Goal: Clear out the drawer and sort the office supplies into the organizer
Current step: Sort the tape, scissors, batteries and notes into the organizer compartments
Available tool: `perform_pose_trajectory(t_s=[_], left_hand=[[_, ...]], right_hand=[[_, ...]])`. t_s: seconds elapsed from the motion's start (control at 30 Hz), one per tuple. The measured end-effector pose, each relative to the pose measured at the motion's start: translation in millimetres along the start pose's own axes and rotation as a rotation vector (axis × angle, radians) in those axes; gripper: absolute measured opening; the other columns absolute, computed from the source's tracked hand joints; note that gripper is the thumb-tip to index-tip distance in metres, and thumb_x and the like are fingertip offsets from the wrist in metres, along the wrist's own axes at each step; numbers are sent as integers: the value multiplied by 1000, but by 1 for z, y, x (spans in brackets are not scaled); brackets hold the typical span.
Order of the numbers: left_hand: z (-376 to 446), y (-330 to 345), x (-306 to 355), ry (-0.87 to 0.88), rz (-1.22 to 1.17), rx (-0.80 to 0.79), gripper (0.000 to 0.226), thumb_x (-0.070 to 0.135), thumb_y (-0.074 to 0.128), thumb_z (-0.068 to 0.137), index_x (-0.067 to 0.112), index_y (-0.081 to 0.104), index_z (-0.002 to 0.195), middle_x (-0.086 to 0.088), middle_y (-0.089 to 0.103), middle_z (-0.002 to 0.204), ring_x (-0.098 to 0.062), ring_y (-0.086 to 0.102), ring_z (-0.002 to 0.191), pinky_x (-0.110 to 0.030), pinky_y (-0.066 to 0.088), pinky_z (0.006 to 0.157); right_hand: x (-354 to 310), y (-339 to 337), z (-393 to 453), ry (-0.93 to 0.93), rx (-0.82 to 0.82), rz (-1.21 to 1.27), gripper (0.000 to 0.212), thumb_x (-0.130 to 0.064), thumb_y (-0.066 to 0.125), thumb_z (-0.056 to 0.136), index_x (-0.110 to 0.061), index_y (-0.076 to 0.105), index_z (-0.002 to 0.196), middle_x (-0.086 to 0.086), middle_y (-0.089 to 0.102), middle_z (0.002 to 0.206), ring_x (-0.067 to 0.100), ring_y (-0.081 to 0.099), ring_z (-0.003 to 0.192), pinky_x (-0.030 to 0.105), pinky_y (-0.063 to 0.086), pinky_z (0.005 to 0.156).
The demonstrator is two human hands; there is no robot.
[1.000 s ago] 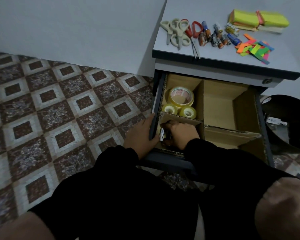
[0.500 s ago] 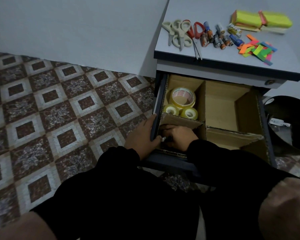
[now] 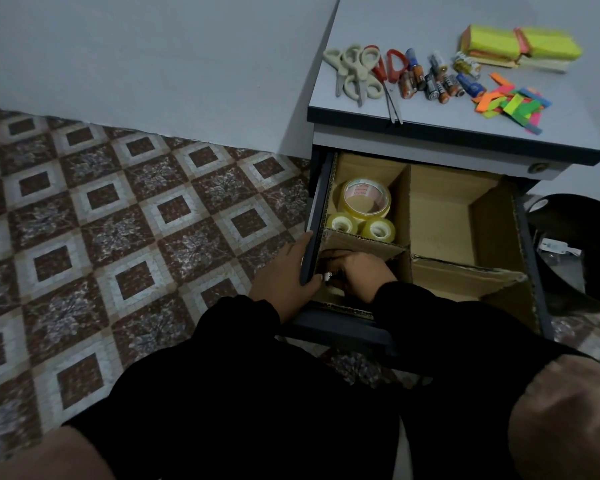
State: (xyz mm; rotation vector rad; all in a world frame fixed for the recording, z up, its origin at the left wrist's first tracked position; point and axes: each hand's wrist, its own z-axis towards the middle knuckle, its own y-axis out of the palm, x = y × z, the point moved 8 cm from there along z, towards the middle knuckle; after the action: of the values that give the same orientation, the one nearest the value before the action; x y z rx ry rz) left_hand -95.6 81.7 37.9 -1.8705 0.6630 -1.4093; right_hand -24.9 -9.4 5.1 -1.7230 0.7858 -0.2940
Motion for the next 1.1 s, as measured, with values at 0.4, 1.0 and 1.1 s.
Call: perform_pose_trajectory(t_s=[0.4,1.0,1.1], left_hand=[[1,-4,6,25,81,-7,73,37,55,91,23,13,150,-4,31,148,-21,42,126,-35,42,99],[92,-81,168,354,237,174,54,35,65,83,19,50,133,-3,49,134,-21,43,122,-33,37,102],[120,-93,194,382,233,150,55,36,65,84,18,50,133,-4,49,135,-21,43,123,-34,36,104]], right_hand=[[3,-18,-13,83,70,273,45,-17,67,82,-22,58,125,1,59,128,21,55,115,33,45,96],[111,-216,-71,177,392,161,41,-16,66,84,-17,57,124,5,57,124,21,50,115,28,38,94],[133,-247,-63,188,439,151,41,-16,68,83,-17,58,123,4,57,126,19,51,114,27,39,93]])
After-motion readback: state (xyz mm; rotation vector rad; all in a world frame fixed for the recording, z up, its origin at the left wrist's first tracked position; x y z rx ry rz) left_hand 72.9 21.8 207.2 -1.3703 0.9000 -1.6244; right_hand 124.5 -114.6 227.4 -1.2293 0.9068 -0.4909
